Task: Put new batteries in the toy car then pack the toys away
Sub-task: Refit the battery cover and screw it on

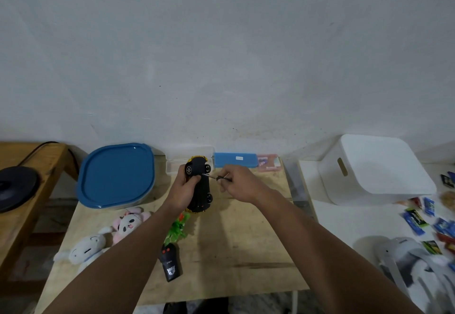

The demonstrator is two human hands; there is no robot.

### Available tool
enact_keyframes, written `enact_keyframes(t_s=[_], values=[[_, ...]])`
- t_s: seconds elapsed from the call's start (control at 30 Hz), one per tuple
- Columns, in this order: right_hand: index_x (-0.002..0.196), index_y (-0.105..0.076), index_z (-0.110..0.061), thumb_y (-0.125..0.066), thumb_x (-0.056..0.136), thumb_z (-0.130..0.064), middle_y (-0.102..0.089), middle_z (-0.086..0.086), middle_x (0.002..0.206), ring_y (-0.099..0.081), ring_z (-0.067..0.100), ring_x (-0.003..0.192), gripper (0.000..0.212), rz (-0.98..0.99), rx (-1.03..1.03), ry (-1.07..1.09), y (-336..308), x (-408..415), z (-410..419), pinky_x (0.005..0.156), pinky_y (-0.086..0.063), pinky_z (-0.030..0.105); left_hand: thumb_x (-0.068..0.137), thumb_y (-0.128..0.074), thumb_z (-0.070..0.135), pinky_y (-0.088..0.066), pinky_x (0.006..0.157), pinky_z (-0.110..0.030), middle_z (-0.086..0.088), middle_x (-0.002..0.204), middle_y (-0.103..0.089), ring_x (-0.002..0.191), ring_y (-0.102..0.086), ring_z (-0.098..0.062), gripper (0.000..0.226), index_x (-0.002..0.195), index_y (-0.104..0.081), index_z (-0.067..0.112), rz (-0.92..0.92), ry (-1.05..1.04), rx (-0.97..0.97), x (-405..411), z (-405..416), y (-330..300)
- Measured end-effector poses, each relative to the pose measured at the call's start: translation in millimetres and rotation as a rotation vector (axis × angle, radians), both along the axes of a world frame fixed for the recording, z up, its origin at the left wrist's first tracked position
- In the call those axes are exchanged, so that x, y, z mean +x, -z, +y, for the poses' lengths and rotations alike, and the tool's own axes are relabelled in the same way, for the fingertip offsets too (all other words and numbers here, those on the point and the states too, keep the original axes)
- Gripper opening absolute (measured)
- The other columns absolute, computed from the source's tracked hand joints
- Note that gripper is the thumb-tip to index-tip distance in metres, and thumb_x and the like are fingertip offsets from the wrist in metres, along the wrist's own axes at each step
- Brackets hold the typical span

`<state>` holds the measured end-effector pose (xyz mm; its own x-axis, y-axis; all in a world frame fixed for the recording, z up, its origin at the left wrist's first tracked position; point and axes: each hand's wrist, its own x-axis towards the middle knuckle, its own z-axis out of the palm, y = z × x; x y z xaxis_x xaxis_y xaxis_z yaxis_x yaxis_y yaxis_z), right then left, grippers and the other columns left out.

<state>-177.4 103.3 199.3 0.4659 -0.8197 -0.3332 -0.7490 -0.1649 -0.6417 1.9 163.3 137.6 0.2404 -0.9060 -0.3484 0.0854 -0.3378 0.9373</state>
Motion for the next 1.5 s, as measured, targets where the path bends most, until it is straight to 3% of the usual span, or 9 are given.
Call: enact_keyframes(t_s=[0.13,0.3,0.53,0.63,0.77,0.97,1.23,1.37,1.5], values=[[0.107,-0.070,-0.014,-0.046,0.105,-0.025,-0.074,0.000,0.082,-0.060,-0.002,0.061,0.026,0.006,0.062,0.043,-5,2,0,0.056,-0.040,0.017,0.106,-0.049,0.009,-0.048,0.076,-0.029,-0.002,0.112,-0.064,0.099,-0.062,-0.014,0.029,0.131,-0.049,0.023,-0.022,0.014,-0.010,-2,3,0],[0.102,-0.066,-0.015,-0.056,0.101,-0.026,-0.074,-0.002,0.079,-0.061,-0.002,0.064,0.015,-0.053,0.076,0.135,-10,1,2,0.053,-0.040,0.018,0.105,-0.050,0.009,-0.049,0.081,-0.032,0.000,0.111,-0.063,0.101,-0.061,-0.015,0.029,0.129,-0.049,0.025,-0.048,0.029,-0.012,-4,4,-1],[0.100,-0.077,-0.017,-0.075,0.087,-0.022,-0.075,-0.002,0.096,-0.069,0.011,0.089,0.014,-0.055,-0.007,0.094,-7,1,0,0.082,-0.055,0.028,0.106,-0.048,0.010,-0.048,0.077,-0.028,0.001,0.113,-0.061,0.103,-0.060,-0.014,0.030,0.133,-0.047,0.024,-0.039,0.032,-0.013,-9,9,-5],[0.096,-0.077,-0.016,-0.062,0.098,-0.031,-0.075,0.000,0.080,-0.068,0.011,0.073,0.022,-0.006,-0.012,0.051,-11,0,5,0.070,-0.053,0.028,0.106,-0.048,0.009,-0.047,0.073,-0.027,0.002,0.111,-0.061,0.100,-0.060,-0.014,0.029,0.132,-0.047,0.023,-0.038,0.027,-0.011,-9,11,-7],[0.100,-0.067,-0.018,-0.069,0.088,-0.032,-0.069,-0.003,0.095,-0.064,0.014,0.082,0.019,0.017,-0.073,0.108,-12,2,9,0.065,-0.047,0.029,0.106,-0.049,0.011,-0.048,0.076,-0.029,0.002,0.113,-0.062,0.103,-0.061,-0.014,0.029,0.130,-0.047,0.027,-0.055,0.046,-0.014,-10,11,-8],[0.094,-0.073,-0.014,-0.064,0.095,-0.040,-0.070,0.002,0.090,-0.065,0.017,0.083,0.028,0.070,-0.099,0.097,-17,-3,4,0.077,-0.053,0.036,0.104,-0.042,0.004,-0.049,0.062,-0.015,-0.004,0.109,-0.058,0.091,-0.059,-0.012,0.036,0.135,-0.043,0.022,-0.075,0.082,0.009,-11,17,-11],[0.091,-0.074,-0.009,-0.059,0.098,-0.040,-0.065,0.004,0.078,-0.061,0.021,0.076,0.036,0.032,-0.035,0.110,-17,-9,6,0.070,-0.045,0.032,0.103,-0.043,0.007,-0.046,0.073,-0.030,-0.004,0.110,-0.058,0.098,-0.057,-0.019,0.036,0.136,-0.043,0.020,-0.090,0.089,0.030,-11,17,-9],[0.096,-0.067,-0.015,-0.067,0.093,-0.036,-0.067,0.001,0.098,-0.061,0.017,0.089,0.021,0.003,0.032,0.162,-13,-11,8,0.071,-0.045,0.031,0.103,-0.043,0.008,-0.047,0.075,-0.028,-0.003,0.111,-0.058,0.097,-0.057,-0.013,0.036,0.136,-0.042,0.022,-0.093,0.084,0.044,-9,17,-11],[0.087,-0.069,-0.007,-0.060,0.097,-0.043,-0.063,0.007,0.080,-0.060,0.021,0.074,0.039,0.011,0.026,0.139,-10,-9,10,0.066,-0.044,0.033,0.102,-0.044,0.010,-0.047,0.077,-0.031,-0.007,0.115,-0.059,0.102,-0.057,-0.020,0.036,0.137,-0.043,0.020,-0.128,0.098,0.063,-7,19,-7]])
